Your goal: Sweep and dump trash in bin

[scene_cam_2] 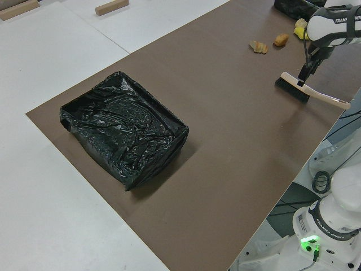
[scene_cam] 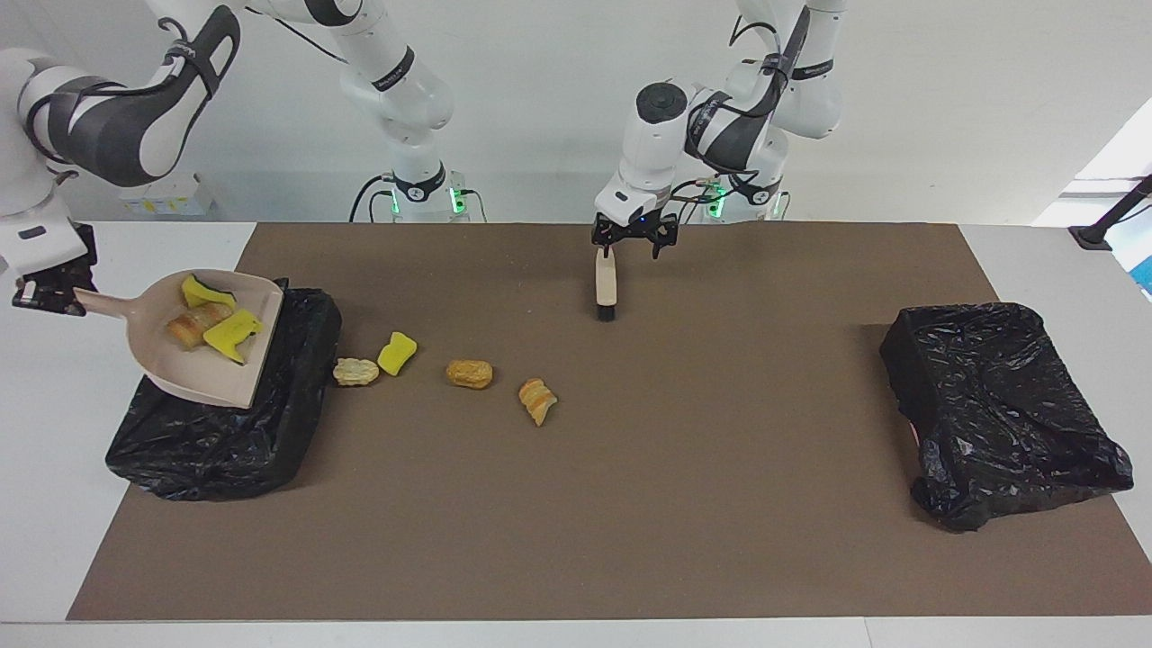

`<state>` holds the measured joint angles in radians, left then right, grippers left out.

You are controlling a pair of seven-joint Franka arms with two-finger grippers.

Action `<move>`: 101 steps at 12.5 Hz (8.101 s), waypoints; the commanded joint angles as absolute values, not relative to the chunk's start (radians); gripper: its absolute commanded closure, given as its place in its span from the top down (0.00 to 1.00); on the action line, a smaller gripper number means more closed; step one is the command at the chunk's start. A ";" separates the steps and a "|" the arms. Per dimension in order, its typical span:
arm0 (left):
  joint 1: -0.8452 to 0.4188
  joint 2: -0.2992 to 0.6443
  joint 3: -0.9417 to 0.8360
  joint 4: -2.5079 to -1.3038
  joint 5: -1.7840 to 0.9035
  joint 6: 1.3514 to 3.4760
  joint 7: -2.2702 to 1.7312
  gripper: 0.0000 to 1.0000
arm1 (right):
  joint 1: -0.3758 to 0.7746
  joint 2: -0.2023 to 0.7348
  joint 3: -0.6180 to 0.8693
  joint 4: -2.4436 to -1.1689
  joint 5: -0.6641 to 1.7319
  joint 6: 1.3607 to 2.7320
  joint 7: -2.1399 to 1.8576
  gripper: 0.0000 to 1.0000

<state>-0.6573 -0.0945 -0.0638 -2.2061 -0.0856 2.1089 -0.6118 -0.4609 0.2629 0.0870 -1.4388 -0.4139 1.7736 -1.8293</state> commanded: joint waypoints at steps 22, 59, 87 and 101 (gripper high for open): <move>-0.052 0.031 -0.058 -1.433 -0.006 1.508 0.138 1.00 | -0.353 0.172 0.112 -1.470 -0.633 1.724 -1.520 0.00; -0.049 -0.066 -0.058 -1.549 -0.003 1.460 0.239 1.00 | 0.495 0.360 0.146 -1.578 0.025 1.965 0.676 0.00; -0.330 0.084 -0.072 -1.677 -0.012 1.813 -0.016 1.00 | 0.805 -0.095 0.186 -2.335 0.084 2.237 1.032 1.00; -0.541 0.271 -0.074 -1.861 -0.027 2.157 -0.394 0.92 | 0.864 -0.048 0.183 -2.362 0.138 2.269 1.032 0.04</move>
<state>-0.5270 0.2897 -0.0875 -1.8254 -0.0228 2.1156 -0.3600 0.8704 -0.0506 0.1836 -2.3561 0.1137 2.2405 1.0457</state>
